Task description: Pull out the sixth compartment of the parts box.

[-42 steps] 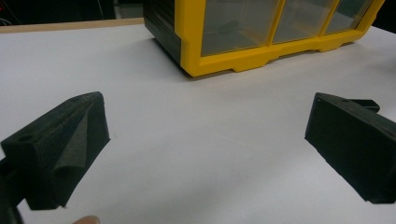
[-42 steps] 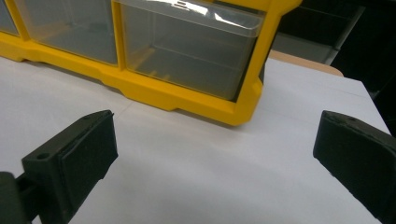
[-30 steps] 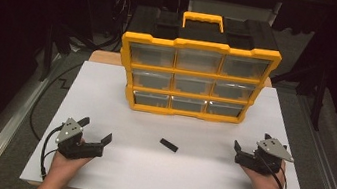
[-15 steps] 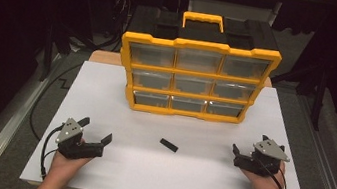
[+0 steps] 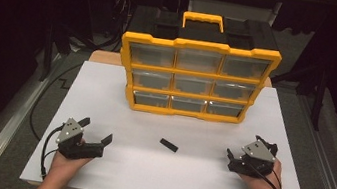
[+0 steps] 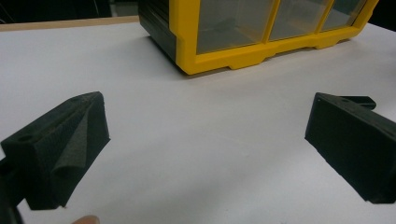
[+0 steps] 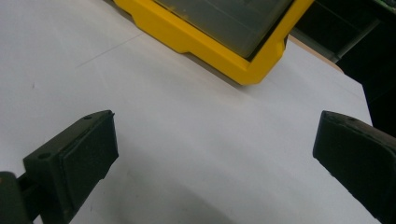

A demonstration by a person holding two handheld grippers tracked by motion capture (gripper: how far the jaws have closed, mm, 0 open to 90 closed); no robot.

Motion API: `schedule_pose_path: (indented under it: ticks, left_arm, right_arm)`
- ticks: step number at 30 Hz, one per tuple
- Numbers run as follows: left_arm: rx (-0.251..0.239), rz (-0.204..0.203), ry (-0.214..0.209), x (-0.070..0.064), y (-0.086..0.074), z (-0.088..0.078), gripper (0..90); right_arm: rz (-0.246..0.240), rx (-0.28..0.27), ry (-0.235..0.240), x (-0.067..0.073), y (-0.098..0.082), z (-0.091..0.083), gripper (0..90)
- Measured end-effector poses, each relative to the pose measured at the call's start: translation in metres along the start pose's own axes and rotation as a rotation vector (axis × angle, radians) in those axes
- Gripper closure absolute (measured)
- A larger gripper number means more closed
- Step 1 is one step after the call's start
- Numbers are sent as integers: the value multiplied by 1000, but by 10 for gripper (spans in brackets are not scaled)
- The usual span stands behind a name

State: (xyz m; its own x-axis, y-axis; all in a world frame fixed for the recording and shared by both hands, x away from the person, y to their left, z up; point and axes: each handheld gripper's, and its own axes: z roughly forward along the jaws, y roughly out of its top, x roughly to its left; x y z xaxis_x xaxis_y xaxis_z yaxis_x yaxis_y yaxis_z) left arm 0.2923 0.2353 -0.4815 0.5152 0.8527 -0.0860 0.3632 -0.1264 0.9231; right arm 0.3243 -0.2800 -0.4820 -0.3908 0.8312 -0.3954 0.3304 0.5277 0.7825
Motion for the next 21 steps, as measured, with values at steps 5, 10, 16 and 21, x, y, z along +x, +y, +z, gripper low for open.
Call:
schedule_pose_path:
  ticks: [5, 10, 16, 21]
  left_arm:
    - [1, 3, -4, 0, 0, 0, 7]
    - [1, 2, -5, 0, 0, 0, 7]
    - [2, 3, -6, -1, 0, 0, 7]
    - [2, 3, -6, 0, 0, 0, 7]
  right_arm:
    - [-74, 9, -9, 6, 3, 0, 6]
    - [-155, 35, -29, 11, 3, 0, 6]
    - [-232, 51, -54, 15, 4, 0, 6]
    - [-301, 66, -80, 18, 6, -1, 7]
